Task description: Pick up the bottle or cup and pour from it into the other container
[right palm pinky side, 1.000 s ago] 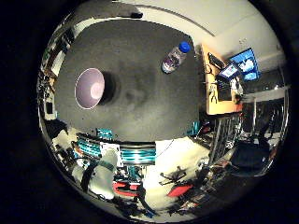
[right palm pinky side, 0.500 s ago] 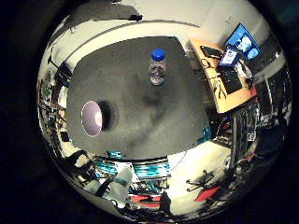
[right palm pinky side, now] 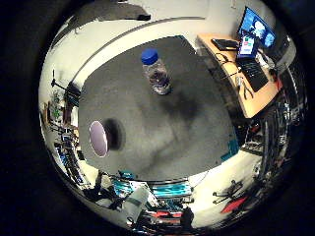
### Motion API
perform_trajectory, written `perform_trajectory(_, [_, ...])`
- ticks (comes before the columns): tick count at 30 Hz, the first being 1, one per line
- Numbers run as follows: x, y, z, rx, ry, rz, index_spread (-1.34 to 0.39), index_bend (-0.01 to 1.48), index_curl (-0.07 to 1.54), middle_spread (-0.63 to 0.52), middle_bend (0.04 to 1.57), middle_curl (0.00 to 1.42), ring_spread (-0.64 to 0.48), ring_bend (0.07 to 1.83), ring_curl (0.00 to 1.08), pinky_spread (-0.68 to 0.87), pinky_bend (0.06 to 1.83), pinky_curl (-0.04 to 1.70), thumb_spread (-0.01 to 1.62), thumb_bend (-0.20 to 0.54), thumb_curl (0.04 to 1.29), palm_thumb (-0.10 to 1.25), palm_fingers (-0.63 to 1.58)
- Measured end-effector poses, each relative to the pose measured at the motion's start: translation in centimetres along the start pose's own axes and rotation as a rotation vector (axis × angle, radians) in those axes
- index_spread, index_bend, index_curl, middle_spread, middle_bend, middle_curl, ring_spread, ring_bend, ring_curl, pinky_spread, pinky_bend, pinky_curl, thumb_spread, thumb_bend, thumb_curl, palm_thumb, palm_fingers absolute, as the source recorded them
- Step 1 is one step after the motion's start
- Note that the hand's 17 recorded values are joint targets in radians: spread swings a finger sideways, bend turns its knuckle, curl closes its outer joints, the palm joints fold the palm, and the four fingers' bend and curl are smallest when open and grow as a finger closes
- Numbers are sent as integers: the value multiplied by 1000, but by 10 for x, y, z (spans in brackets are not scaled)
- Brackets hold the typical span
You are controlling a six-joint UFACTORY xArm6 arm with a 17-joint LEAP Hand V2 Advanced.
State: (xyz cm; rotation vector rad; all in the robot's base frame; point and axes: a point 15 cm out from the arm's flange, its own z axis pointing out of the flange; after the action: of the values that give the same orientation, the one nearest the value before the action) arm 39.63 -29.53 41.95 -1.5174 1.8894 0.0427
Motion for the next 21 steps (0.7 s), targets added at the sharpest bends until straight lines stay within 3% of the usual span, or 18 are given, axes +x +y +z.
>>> perform_trajectory(21, [103, 6, 26, 125, -160, 130, -248, 174, 319, 37, 262, 340, 138, 423, 212, 439, 732, -6, 1061, -24, 321, 553, 264])
